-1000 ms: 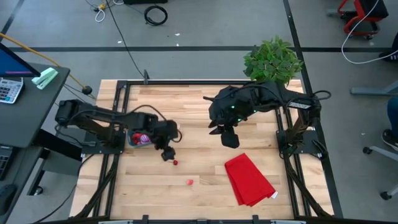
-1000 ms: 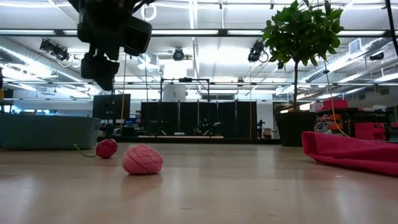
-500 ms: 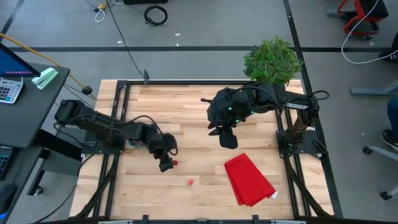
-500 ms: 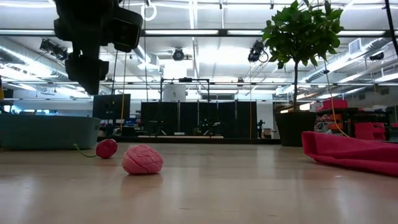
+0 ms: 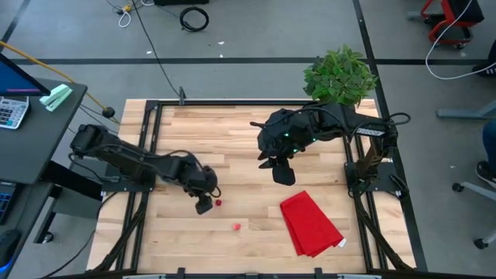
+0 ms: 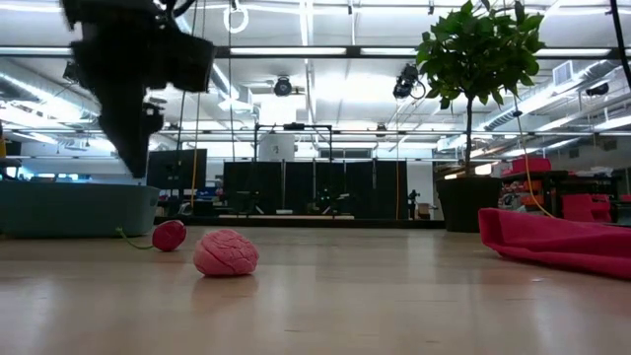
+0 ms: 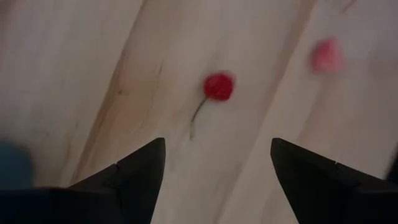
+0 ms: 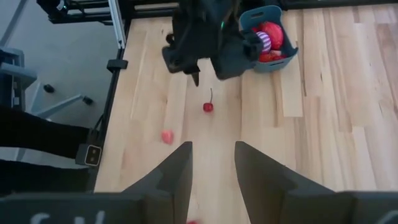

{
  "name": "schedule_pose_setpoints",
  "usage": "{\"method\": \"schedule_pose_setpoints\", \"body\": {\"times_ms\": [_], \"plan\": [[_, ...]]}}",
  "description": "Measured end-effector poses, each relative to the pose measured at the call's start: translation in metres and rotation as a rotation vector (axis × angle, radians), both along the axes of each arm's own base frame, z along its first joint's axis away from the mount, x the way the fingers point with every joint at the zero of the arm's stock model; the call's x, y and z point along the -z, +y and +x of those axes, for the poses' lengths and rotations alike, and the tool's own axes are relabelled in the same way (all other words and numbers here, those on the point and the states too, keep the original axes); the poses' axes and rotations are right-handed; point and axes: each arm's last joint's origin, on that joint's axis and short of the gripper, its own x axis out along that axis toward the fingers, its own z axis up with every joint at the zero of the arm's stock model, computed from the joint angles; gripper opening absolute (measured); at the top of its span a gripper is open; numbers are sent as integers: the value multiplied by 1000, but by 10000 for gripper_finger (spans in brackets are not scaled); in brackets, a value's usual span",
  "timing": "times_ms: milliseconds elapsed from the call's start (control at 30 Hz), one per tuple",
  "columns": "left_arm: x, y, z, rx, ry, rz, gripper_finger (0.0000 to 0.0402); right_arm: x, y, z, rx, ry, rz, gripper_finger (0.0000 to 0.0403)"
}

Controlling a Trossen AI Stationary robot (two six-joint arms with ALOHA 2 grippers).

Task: Pick and placing Produce into tupperware
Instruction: Put the red cherry into the blue bin

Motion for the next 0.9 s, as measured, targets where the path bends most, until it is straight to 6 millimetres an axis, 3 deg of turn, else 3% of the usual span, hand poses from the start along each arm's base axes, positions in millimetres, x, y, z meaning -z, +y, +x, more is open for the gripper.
{"method": "schedule_pose_setpoints", "body": {"times_ms": [467, 700, 900], "plan": [[58, -8, 16, 72, 207, 76, 295, -1, 0, 1, -4, -17, -2, 128], [65, -8, 18, 64, 231, 86, 281, -1, 0, 2, -8, -23, -6, 128], [66, -8, 17, 60, 236, 89, 238, -2, 0, 3, -24, -43, -18, 128]]}}
